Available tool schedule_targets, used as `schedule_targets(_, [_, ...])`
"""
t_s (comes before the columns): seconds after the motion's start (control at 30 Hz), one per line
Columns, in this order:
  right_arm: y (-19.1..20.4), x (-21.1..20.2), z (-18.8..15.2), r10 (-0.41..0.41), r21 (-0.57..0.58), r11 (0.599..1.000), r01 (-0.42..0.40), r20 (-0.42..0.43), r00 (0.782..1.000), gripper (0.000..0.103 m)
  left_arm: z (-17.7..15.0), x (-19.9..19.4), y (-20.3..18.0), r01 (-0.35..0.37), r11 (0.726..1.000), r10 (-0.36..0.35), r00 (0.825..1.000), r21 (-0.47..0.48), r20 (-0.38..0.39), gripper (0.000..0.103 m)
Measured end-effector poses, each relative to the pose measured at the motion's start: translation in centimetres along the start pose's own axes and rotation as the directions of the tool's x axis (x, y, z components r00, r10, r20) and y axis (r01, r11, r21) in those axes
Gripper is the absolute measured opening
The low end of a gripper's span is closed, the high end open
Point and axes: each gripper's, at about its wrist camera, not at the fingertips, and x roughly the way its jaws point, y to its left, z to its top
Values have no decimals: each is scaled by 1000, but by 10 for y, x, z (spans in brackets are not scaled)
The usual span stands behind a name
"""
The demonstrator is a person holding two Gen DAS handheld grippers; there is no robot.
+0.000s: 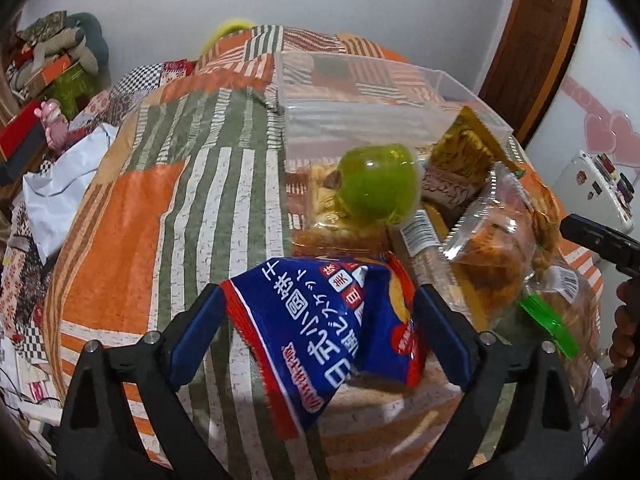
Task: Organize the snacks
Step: 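Grasp the blue biscuit bag with the left tool while the right tool grasps the rice-cracker packet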
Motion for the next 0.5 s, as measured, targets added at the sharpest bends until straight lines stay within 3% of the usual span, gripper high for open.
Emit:
schedule_targets(0.33, [-5,17,6,-12,-42,999,11,-20,1000,82,2,9,13,33,999,-33,999,-42,18,92])
schedule_targets(0.5, [-14,20,9,-3,-54,999,2,-35,999,65,4,3,14,37,999,-35,998,-37,45,81])
